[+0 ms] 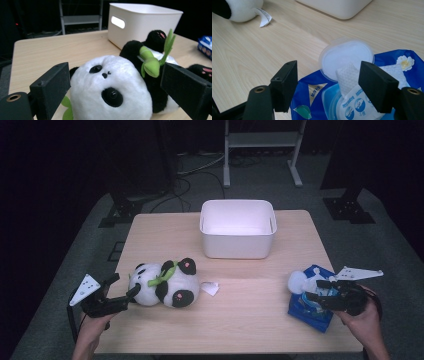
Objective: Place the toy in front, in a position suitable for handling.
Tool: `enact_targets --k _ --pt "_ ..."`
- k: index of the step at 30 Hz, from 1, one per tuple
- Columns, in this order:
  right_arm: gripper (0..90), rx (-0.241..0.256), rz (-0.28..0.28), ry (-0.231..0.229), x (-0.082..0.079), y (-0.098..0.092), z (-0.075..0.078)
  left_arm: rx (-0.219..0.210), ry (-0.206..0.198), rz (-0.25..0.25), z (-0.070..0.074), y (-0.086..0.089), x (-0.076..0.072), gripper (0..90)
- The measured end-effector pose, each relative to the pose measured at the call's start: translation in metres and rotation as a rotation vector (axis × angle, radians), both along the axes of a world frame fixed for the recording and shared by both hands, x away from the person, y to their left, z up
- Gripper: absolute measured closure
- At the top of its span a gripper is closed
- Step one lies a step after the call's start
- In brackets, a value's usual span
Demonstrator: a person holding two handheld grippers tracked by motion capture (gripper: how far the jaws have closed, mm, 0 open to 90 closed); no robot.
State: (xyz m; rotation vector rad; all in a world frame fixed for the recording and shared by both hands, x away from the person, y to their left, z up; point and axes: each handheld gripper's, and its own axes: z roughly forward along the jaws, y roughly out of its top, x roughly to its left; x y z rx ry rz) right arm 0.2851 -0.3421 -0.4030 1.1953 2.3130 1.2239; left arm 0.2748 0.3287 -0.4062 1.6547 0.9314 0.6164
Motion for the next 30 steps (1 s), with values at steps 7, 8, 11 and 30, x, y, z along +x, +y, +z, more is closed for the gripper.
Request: enact_targets --k 7,8,11,30 --pt "30.4 -0.006 0.006 0.004 0.001 -0.001 -0.001 0.054 0.031 -0.08 0.004 -0.006 0.003 7.7" --pt "30.4 -0.006 0.006 0.004 0.001 -0.001 -0.001 0.054 0.031 -0.08 0.004 -0.006 0.003 7.7" --pt "30.4 -0.003 0.007 0.005 0.001 -0.001 -0.001 0.071 0.041 -0.111 0.006 -0.011 0.005 7.7" --pt "30.5 -0.016 0.027 0.007 0.001 0.005 -0.001 0.193 0.132 -0.307 0.018 -0.059 0.037 22.7"
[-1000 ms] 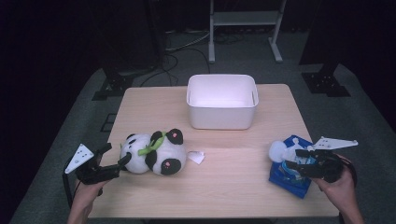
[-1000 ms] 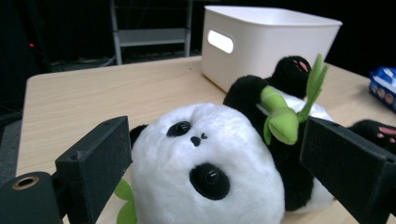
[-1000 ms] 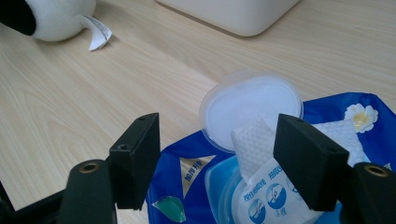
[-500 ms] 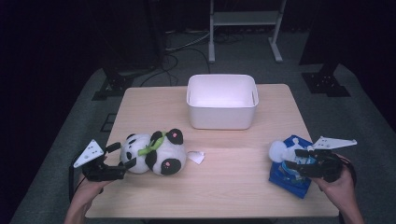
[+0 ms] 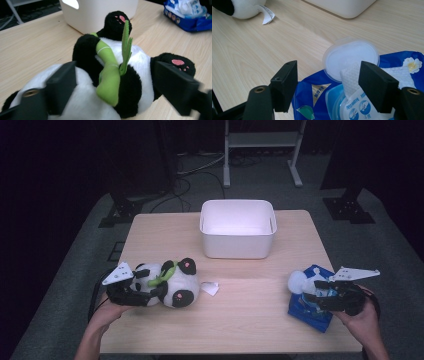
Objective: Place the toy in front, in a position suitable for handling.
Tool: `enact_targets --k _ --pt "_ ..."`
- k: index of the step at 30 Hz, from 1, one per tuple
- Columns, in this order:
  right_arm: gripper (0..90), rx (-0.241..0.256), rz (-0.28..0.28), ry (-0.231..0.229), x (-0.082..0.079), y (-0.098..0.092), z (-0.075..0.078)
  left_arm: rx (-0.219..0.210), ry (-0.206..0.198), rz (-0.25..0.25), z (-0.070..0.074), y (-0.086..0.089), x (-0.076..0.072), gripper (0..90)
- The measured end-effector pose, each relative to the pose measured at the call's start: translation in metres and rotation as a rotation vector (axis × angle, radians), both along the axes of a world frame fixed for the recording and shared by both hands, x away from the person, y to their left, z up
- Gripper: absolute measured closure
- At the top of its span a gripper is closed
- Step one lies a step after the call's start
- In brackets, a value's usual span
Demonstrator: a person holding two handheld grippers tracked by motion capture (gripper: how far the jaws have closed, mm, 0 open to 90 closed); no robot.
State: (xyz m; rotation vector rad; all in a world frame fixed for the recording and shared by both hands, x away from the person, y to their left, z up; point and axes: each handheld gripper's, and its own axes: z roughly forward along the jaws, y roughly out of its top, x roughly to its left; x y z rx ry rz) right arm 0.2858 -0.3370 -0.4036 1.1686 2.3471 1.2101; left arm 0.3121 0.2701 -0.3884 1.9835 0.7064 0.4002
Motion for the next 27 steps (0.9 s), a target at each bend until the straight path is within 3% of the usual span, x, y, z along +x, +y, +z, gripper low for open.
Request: enact_targets --k 1,4,5,6,9,12,19,25,27 --pt "30.5 0.0 0.001 0.0 0.0 0.0 0.0 0.003 0.004 -0.005 0.0 -0.002 0.002 25.5" --pt "30.5 -0.002 0.005 0.002 0.0 0.001 0.0 0.021 -0.002 -0.013 0.002 -0.006 0.003 46.8" --pt "30.5 -0.003 0.009 0.001 0.0 0.002 -0.001 0.034 0.005 0.003 0.003 -0.009 0.005 59.8" --pt "30.5 -0.002 0.01 0.002 0.0 0.002 -0.001 0.04 0.011 0.01 0.005 -0.011 0.006 65.9" --pt "30.5 -0.002 0.012 0.003 0.0 0.002 -0.001 0.044 0.037 0.029 0.01 -0.014 0.01 77.3" --pt "30.5 0.001 0.01 0.0 0.0 0.001 -0.001 0.061 0.039 0.023 0.014 -0.019 0.012 80.6" --pt "30.6 0.012 0.004 -0.005 -0.001 -0.002 0.001 0.046 0.033 -0.012 0.022 -0.034 0.016 82.5" --pt "30.6 0.023 -0.002 -0.008 -0.002 -0.004 0.002 0.037 0.03 -0.081 0.028 -0.059 0.02 85.1" --pt "30.5 0.025 -0.006 -0.011 -0.003 -0.006 0.003 0.021 0.028 -0.125 0.031 -0.074 0.022 85.7"
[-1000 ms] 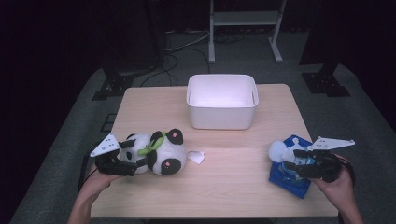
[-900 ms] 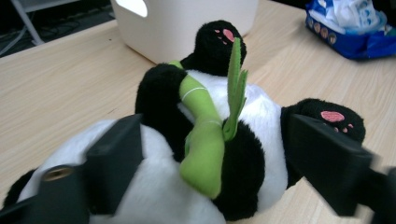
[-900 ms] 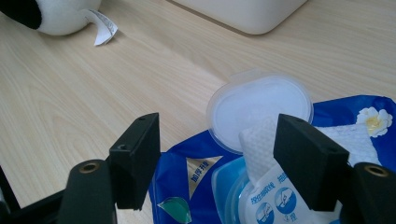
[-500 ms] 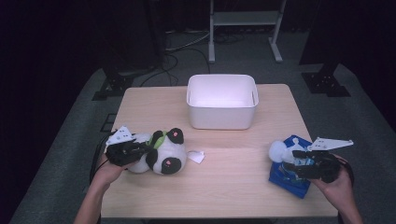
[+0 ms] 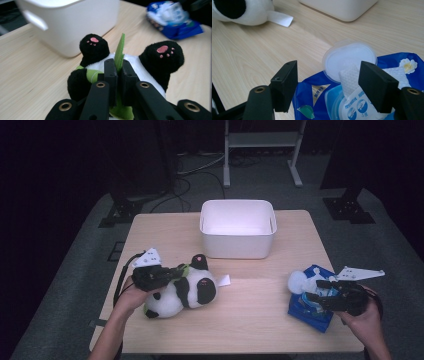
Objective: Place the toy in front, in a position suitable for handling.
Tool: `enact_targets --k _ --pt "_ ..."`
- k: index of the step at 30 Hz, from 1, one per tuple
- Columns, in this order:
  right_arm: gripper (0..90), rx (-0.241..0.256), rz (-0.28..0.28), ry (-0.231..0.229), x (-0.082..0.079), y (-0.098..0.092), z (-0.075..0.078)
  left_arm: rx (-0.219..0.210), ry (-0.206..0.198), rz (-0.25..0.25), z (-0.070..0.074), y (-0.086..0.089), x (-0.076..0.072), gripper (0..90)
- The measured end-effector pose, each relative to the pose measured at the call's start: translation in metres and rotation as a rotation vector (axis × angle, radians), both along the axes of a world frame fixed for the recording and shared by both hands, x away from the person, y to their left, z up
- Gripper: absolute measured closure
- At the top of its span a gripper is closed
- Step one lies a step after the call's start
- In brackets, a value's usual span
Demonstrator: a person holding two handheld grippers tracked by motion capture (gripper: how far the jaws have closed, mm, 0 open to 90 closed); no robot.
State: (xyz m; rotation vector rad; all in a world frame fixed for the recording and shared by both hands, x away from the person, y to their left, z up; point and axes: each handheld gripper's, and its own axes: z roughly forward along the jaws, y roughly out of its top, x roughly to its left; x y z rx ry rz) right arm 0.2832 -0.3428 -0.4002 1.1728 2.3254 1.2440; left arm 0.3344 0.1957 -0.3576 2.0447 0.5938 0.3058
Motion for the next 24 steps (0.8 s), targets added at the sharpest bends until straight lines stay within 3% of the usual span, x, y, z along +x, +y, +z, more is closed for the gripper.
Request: enact_targets --k 5,8,9,11,12,18,24 --pt "30.5 0.004 0.0 -0.005 -0.001 -0.002 0.001 -0.001 0.008 -0.048 0.001 -0.024 0.003 86.3" --pt "30.5 0.0 0.002 -0.003 -0.001 -0.003 0.001 -0.003 0.009 -0.095 0.002 -0.05 0.007 86.4" --pt "30.5 0.0 0.002 -0.003 -0.001 -0.003 0.001 -0.003 0.009 -0.095 0.002 -0.05 0.007 86.5" --pt "30.5 -0.01 -0.001 -0.002 -0.001 -0.005 0.0 -0.003 0.011 -0.14 0.003 -0.069 0.009 86.6" --pt "30.5 -0.01 -0.001 -0.002 -0.001 -0.005 0.0 -0.003 0.011 -0.14 0.003 -0.069 0.009 86.6" --pt "30.5 -0.011 -0.016 0.005 -0.002 -0.012 -0.001 0.004 0.021 -0.235 0.0 -0.109 0.009 86.6" --pt "31.3 -0.044 -0.014 0.018 -0.001 -0.011 -0.003 0.001 0.037 -0.275 -0.007 -0.119 0.006 85.6"
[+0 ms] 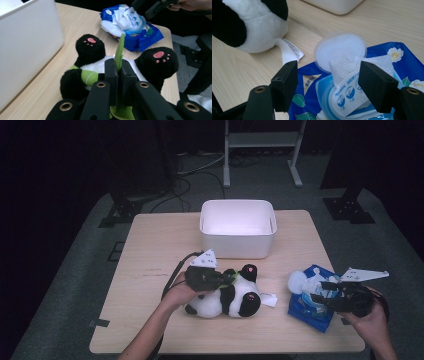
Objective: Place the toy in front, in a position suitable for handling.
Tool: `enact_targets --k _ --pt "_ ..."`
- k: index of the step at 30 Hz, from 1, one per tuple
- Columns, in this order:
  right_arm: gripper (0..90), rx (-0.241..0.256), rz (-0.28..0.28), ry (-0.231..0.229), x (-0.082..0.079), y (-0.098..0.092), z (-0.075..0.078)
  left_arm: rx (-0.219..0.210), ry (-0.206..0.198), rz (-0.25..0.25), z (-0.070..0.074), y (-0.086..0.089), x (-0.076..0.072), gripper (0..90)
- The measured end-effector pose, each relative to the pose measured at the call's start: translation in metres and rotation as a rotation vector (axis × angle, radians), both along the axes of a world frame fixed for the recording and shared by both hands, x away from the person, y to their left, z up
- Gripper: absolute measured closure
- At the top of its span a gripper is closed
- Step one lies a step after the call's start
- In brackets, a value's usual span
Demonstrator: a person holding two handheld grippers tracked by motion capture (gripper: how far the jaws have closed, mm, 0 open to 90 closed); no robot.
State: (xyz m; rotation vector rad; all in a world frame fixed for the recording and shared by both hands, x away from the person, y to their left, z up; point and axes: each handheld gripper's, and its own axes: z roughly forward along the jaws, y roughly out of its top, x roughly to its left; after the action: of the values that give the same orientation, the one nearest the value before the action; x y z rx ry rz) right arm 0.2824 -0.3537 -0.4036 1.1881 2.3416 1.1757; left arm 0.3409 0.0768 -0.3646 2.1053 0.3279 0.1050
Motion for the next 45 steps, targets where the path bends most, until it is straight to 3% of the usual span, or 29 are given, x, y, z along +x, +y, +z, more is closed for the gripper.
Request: enact_targets --k 5,7,8,9,11,13,17,19,20,22,23,24,25,26,29,32,33,38,39,42,45 --pt "32.3 -0.025 0.021 0.007 0.006 0.007 0.003 0.002 -0.001 -0.011 0.002 0.003 -0.003 74.6" --pt "33.0 -0.092 0.046 0.035 0.013 0.014 0.003 0.006 0.004 -0.013 0.004 0.006 -0.005 65.4" --pt "33.0 -0.092 0.046 0.035 0.013 0.014 0.003 0.005 0.001 -0.017 0.005 0.007 -0.005 65.4" --pt "33.8 -0.138 0.053 0.06 0.019 0.017 0.002 0.003 -0.005 -0.013 0.006 0.012 -0.007 63.7" --pt "33.9 -0.158 0.055 0.066 0.021 0.018 0.002 -0.005 -0.003 -0.01 0.007 0.016 -0.008 62.2" --pt "35.2 -0.213 0.066 0.092 0.031 0.022 0.0 -0.016 -0.006 0.004 0.007 0.023 -0.01 59.4" --pt "36.9 -0.245 0.062 0.115 0.041 0.025 0.0 -0.035 -0.002 0.039 0.006 0.043 -0.013 53.0" --pt "41.7 -0.286 0.059 0.137 0.051 0.028 -0.003 -0.021 -0.004 0.067 0.004 0.052 -0.015 46.2" --pt "45.4 -0.296 0.057 0.151 0.053 0.028 -0.004 0.005 -0.02 0.094 0.0 0.062 -0.019 45.0" --pt "48.1 -0.315 0.059 0.158 0.055 0.029 -0.005 0.009 -0.013 0.098 -0.003 0.068 -0.02 40.1" --pt "54.5 -0.338 0.044 0.181 0.058 0.03 -0.007 0.012 -0.012 0.11 -0.006 0.073 -0.021 39.0" --pt "54.5 -0.338 0.044 0.181 0.058 0.03 -0.007 0.017 -0.01 0.116 -0.009 0.078 -0.021 39.0" --pt "61.1 -0.364 0.032 0.196 0.06 0.031 -0.009 0.017 0.005 0.119 -0.013 0.083 -0.022 33.9" --pt "61.1 -0.364 0.032 0.196 0.06 0.031 -0.009 0.017 0.013 0.119 -0.016 0.086 -0.022 33.9" --pt "72.9 -0.378 0.027 0.213 0.062 0.032 -0.008 0.007 0.034 0.117 -0.027 0.094 -0.024 27.8" --pt "83.5 -0.366 0.028 0.238 0.063 0.033 -0.003 0.056 0.045 0.111 -0.035 0.097 -0.022 23.5" --pt "85.1 -0.358 0.031 0.24 0.063 0.032 -0.001 0.047 0.048 0.116 -0.036 0.098 -0.022 23.0" --pt "86.9 -0.331 0.024 0.25 0.061 0.031 0.01 0.054 0.057 0.112 -0.041 0.1 -0.022 21.2" --pt "86.9 -0.301 0.025 0.236 0.061 0.029 0.018 0.056 0.062 0.11 -0.042 0.1 -0.022 20.2" --pt "86.9 -0.284 0.022 0.225 0.06 0.027 0.025 0.048 0.063 0.114 -0.043 0.1 -0.022 19.3" --pt "86.8 -0.262 0.033 0.197 0.057 0.029 0.045 0.047 0.063 0.116 -0.044 0.101 -0.022 18.8"
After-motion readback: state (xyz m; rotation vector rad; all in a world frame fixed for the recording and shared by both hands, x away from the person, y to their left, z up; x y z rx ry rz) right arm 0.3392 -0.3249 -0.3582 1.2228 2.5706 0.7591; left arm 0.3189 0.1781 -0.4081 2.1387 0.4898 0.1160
